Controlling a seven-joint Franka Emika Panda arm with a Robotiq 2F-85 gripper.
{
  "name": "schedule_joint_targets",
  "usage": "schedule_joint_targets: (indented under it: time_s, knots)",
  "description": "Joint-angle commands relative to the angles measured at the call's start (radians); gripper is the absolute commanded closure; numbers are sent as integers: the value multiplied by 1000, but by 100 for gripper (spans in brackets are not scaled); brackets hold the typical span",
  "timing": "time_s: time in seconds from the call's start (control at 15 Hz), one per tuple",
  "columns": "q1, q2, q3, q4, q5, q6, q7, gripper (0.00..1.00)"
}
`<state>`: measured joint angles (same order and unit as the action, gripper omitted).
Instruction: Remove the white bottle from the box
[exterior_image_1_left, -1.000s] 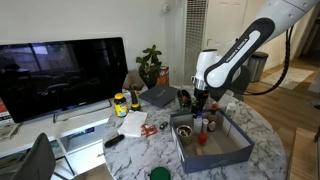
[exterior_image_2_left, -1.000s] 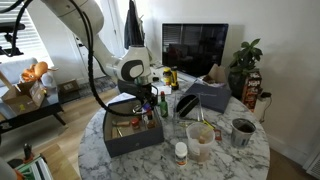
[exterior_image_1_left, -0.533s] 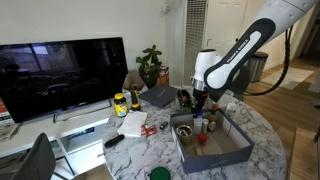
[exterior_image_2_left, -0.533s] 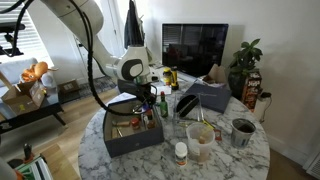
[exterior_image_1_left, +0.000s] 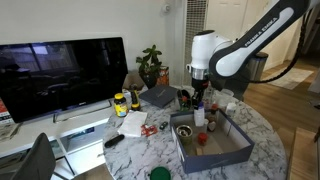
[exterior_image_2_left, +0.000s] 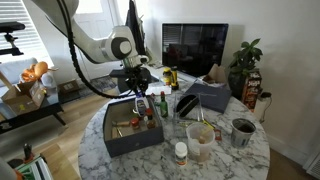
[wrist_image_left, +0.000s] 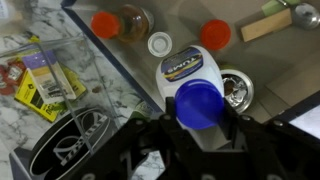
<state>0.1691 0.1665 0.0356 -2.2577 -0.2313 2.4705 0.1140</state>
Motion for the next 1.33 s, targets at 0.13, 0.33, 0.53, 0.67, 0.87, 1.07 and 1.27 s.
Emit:
schedule_joint_targets:
  time_s: [0.13,0.33,0.53,0.67,0.87,1.07,1.27]
  knots:
    - [27,-105,96,13,19,-118,-108,81]
    - [45,-49,160,45,146,-66,-254,81]
    - [68,-2,216,105,184,-80,-375,81]
    - [79,25,247,159,173,-95,-448,81]
    - [90,77,265,232,136,-79,-508,81]
    - [98,168,233,290,44,-37,-467,81]
    - [92,274,197,351,4,0,-449,81]
